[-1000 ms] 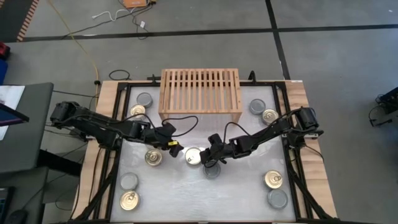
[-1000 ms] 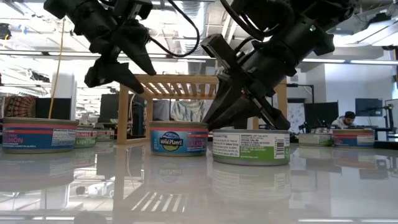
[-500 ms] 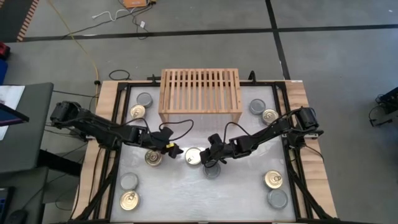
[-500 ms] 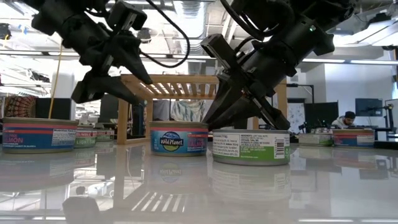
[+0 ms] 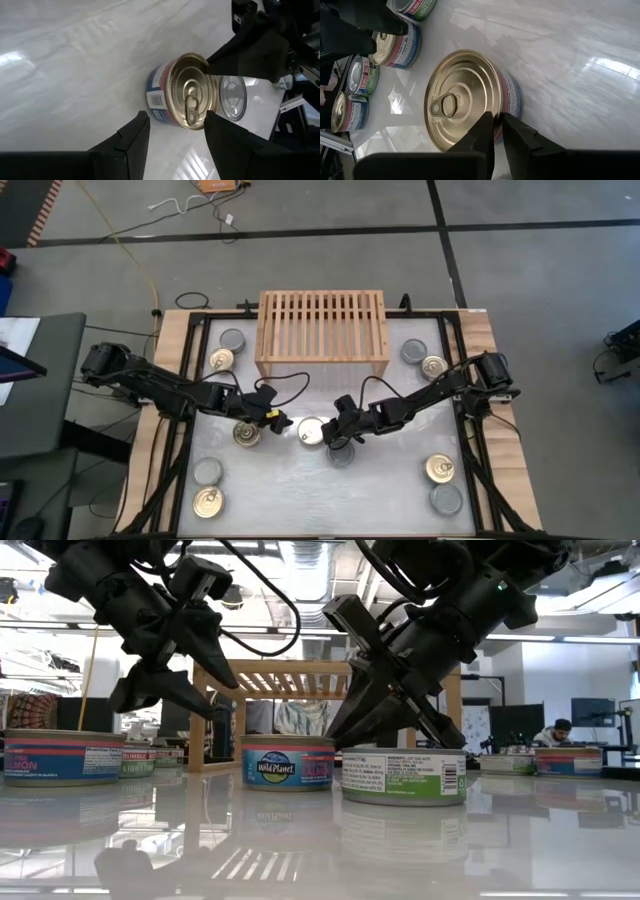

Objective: Stack canned seafood by type on shelf
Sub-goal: Put the blue-pink tuna can on the shelf

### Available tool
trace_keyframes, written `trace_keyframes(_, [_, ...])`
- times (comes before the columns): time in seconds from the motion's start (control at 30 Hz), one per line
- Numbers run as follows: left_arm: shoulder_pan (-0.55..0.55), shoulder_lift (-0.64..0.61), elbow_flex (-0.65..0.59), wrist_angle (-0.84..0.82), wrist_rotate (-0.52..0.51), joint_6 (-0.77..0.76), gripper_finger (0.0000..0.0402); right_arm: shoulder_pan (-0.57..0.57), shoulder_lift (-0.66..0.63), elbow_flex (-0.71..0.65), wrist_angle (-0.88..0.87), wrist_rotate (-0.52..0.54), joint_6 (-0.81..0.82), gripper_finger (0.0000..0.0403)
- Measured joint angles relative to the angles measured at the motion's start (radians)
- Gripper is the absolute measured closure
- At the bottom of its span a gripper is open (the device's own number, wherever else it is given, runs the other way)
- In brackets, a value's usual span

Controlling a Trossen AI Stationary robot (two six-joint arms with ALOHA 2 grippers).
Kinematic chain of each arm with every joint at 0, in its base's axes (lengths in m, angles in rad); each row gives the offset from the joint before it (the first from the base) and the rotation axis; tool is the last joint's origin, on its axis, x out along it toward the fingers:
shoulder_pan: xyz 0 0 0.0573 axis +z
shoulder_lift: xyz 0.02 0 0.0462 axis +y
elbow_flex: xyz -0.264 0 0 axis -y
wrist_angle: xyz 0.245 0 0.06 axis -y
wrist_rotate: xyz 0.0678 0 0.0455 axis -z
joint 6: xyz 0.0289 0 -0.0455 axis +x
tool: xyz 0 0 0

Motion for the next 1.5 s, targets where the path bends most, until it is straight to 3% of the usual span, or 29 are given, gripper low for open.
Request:
trace_keyframes(0.23, [0.0, 0.0, 0.0, -0.001, 0.0, 0.019, 0.0205, 0.0, 0.0, 0.0, 0.0, 0.0, -0.003, 0.0337])
trace_keyframes(0.6, [0.0, 0.0, 0.0, -0.003, 0.0, 0.041, 0.0111, 0.0, 0.0, 0.0, 0.001, -0.001, -0.003, 0.0337])
trace_keyframes(1.5, [-0.003, 0.0, 0.0, 0.007, -0.026, -0.057, 0.0109, -0.003, 0.0, 0.0, -0.026, -0.003, 0.005, 0.0344])
